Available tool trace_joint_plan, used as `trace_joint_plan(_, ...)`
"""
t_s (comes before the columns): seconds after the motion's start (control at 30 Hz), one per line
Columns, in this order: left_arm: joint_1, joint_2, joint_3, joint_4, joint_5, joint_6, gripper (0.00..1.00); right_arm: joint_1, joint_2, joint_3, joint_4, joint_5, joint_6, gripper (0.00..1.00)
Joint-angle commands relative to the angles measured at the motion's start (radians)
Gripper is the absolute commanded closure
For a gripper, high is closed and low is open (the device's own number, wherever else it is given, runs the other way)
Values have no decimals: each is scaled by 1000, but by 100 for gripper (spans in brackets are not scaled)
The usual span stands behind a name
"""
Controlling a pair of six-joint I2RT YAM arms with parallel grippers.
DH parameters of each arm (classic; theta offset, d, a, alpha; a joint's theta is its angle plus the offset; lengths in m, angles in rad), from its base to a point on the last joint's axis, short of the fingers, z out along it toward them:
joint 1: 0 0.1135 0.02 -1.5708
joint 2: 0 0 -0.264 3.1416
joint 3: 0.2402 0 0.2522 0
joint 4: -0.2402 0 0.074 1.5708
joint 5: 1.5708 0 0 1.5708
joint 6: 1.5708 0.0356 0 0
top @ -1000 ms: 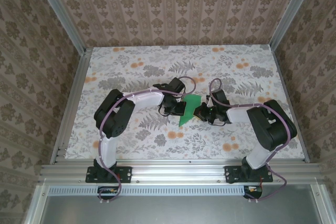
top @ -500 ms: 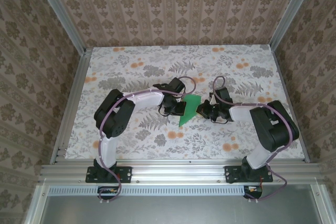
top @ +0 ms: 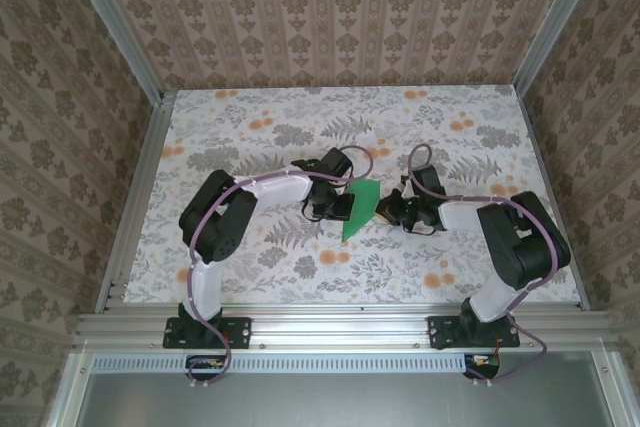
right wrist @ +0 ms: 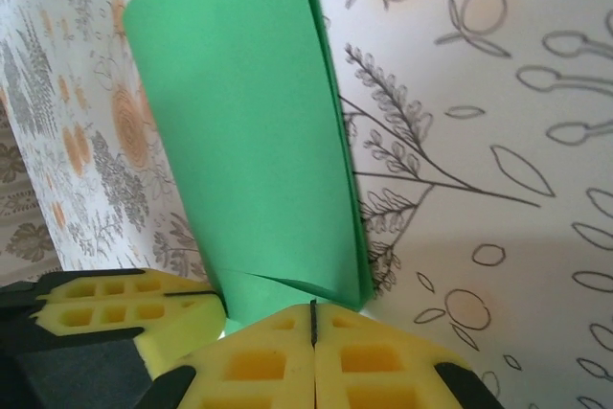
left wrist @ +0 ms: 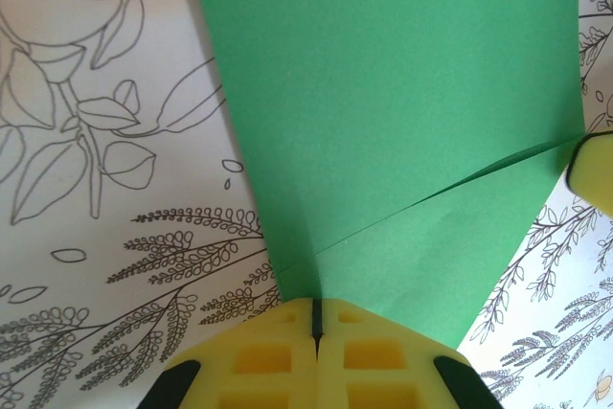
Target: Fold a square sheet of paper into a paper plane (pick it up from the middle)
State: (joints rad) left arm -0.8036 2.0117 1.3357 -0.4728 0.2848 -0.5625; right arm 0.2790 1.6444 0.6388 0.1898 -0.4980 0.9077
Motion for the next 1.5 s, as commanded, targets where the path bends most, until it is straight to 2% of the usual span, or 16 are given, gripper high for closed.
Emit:
trace_joint_plan(0.0, 7, 45, -17, -70, -41, -1, 100, -5, 10, 31, -33, 7, -21, 93)
trace_joint_plan(0.23, 8, 41, -18, -65, -39, -2, 100, -4, 101, 20, -12, 19, -15, 94)
trace_joint_plan(0.5, 17, 30, -31, -50, -26, -12, 100, 7, -67, -2, -37, -22, -18, 93)
trace_joint_plan(0.63, 27, 25, -40, -32, -8, -19, 100, 58, -92, -32, 33, -29, 32, 93)
trace_joint_plan(0.8, 33, 28, -47, -23, 4, -23, 100, 143, -21, -32, 143, -15, 99, 94)
trace_joint_plan(0.93, 34, 31, -52, -20, 8, -25, 100, 157, 29, -32, 94, 61, 77, 94)
trace_joint_plan(1.07, 34, 34, -56, -15, 13, -27, 100, 157, 54, -27, 47, 70, 47, 94)
trace_joint_plan(1.3, 35, 37, -54, -15, 16, -34, 100, 171, -74, -16, -22, 61, 22, 94)
trace_joint_plan(1.47, 37, 45, -53, -13, 24, -36, 100, 232, -92, -31, 30, 68, 69, 94)
